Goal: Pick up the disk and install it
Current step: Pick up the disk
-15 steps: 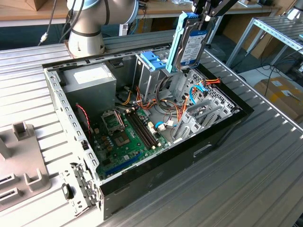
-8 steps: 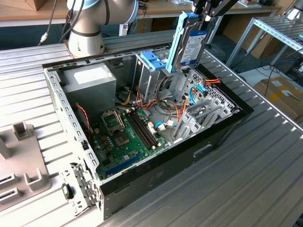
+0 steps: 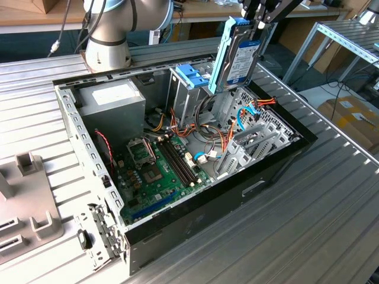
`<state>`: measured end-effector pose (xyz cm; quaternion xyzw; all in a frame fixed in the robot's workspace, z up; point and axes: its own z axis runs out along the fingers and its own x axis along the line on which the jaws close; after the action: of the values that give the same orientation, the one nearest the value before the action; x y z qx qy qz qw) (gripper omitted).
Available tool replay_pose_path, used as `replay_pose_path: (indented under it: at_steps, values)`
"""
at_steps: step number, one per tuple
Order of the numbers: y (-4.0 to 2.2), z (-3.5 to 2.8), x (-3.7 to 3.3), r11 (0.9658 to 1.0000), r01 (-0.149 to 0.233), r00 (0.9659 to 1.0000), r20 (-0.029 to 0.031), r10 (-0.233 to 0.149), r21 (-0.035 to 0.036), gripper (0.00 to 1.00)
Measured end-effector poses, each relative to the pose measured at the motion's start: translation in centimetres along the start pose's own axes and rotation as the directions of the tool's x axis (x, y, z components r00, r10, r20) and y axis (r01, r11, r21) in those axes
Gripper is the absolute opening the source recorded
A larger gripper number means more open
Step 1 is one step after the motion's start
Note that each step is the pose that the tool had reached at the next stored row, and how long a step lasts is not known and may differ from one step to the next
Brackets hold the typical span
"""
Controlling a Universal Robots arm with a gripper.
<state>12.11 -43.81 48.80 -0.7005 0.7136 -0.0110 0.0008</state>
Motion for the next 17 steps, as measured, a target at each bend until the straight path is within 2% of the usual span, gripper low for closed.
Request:
replay_pose_path:
  at_steps: [5, 12, 17]
  values:
    - [0.01, -0.01, 0.06, 1.0000, 0.000, 1.0000, -0.0001, 0.000, 0.0000, 0.35]
    - [-0.01, 0.01, 0.86, 1.0000, 0.000, 1.0000, 0.0000, 0.000, 0.0000, 0.35]
    - [-0.01, 0.01, 0.89, 1.0000, 0.000, 1.0000, -0.0001, 0.000, 0.0000, 0.35]
